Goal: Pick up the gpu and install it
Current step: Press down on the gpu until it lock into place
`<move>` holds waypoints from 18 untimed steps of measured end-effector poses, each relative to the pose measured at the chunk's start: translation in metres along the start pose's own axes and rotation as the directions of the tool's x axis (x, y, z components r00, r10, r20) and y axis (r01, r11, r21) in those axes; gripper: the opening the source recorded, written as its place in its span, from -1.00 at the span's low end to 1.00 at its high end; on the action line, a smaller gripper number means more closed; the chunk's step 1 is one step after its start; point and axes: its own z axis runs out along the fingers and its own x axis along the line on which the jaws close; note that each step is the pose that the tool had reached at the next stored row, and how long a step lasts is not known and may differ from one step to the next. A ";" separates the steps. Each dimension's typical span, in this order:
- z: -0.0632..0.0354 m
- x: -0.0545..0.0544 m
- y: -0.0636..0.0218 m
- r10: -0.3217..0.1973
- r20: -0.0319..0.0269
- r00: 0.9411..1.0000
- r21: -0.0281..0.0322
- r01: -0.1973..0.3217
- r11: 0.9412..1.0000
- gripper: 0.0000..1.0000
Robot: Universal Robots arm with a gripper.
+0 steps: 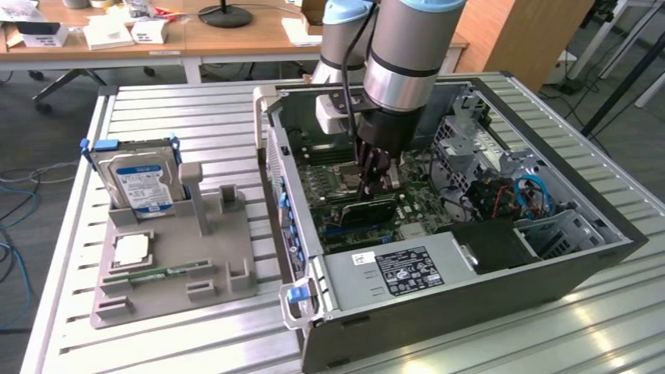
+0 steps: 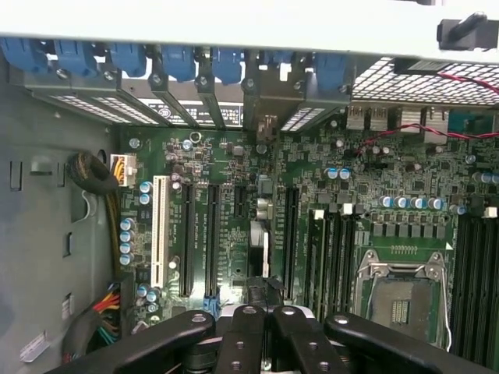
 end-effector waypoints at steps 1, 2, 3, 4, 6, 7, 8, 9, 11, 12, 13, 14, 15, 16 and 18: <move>0.0001 0.000 0.0000 0.000 0.000 1.000 0.000 0.000 1.000 -0.80; 0.0000 0.000 0.0000 0.000 0.000 1.000 0.000 0.000 1.000 -0.80; 0.0001 0.000 0.0000 0.000 0.000 1.000 0.000 0.000 1.000 -0.80; 0.0005 0.000 0.0001 0.000 0.000 1.000 0.000 0.000 1.000 -0.80; 0.0014 -0.001 0.0006 0.000 0.000 1.000 0.000 0.000 1.000 -0.80; 0.0017 -0.001 0.0007 0.000 0.000 1.000 0.000 0.000 1.000 -0.80; 0.0019 -0.001 0.0010 0.000 0.000 1.000 0.000 0.000 1.000 -0.80; 0.0021 -0.002 0.0010 0.000 0.000 1.000 0.000 0.000 1.000 -0.80; 0.0025 -0.002 0.0012 0.000 0.000 1.000 0.000 0.000 1.000 -0.80; 0.0028 -0.003 0.0013 0.000 0.000 1.000 0.000 0.000 1.000 -0.80; 0.0031 -0.003 0.0013 0.000 0.000 1.000 0.000 0.000 1.000 -0.80; 0.0034 -0.004 0.0013 0.000 0.000 1.000 0.000 0.000 1.000 -0.80; 0.0036 -0.005 0.0014 0.000 0.000 1.000 0.000 0.000 1.000 -0.80; 0.0038 -0.005 0.0014 0.000 0.000 1.000 0.000 0.000 1.000 -0.80; 0.0041 -0.007 0.0014 0.000 0.000 1.000 0.000 0.000 1.000 -0.80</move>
